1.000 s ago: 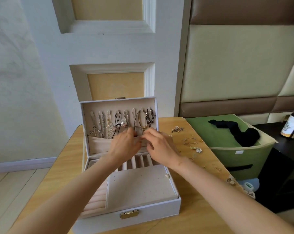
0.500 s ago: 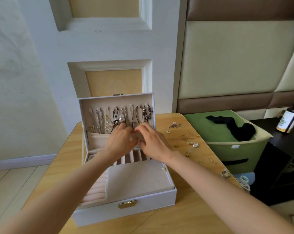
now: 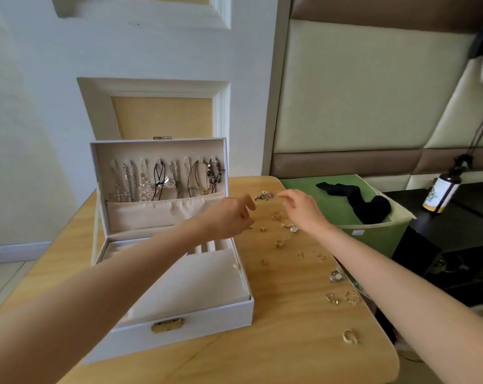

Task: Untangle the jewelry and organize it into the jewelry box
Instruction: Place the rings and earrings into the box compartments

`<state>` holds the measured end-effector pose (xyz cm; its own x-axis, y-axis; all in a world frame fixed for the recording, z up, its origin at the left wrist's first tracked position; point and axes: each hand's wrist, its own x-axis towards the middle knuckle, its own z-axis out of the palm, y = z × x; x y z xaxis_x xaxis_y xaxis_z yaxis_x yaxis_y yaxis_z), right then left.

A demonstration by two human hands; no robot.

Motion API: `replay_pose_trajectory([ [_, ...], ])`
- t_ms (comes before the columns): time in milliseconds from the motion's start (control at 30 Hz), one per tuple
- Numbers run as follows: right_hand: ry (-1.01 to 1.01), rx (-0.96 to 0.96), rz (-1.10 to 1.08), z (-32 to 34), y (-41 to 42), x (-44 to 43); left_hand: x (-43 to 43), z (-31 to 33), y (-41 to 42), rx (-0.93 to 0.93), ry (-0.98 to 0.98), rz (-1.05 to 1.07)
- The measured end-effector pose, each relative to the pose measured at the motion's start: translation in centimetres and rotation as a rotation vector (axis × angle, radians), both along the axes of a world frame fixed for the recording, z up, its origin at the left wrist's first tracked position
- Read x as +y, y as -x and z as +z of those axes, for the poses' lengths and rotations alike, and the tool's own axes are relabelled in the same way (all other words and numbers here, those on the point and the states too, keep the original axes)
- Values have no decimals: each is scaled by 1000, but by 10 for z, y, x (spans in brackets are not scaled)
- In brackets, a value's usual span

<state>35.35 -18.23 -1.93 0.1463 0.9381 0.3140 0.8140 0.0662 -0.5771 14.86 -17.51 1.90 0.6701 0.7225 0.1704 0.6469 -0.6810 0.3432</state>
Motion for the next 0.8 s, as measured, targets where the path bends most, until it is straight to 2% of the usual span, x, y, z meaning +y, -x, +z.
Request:
replay_pose_trajectory([
  [67,160,-57,-67,-4,-23,10,11,-7,-30,140,133,-36],
  [133,248,-96,-113,-7,-40,21,27,-14,-53,235,145,-9],
  [233,299,-117,-108,-8,-55,38,61,-23,-79,284,171,112],
  [367,366,-38,-39,-19,-66,62,112,-41,-106,310,217,226],
  [600,330,-4,33,-45,-79,80,160,-66,-137,412,212,205],
  [800,213,-79,151,-59,-64,60,163,-78,-143,514,214,55],
])
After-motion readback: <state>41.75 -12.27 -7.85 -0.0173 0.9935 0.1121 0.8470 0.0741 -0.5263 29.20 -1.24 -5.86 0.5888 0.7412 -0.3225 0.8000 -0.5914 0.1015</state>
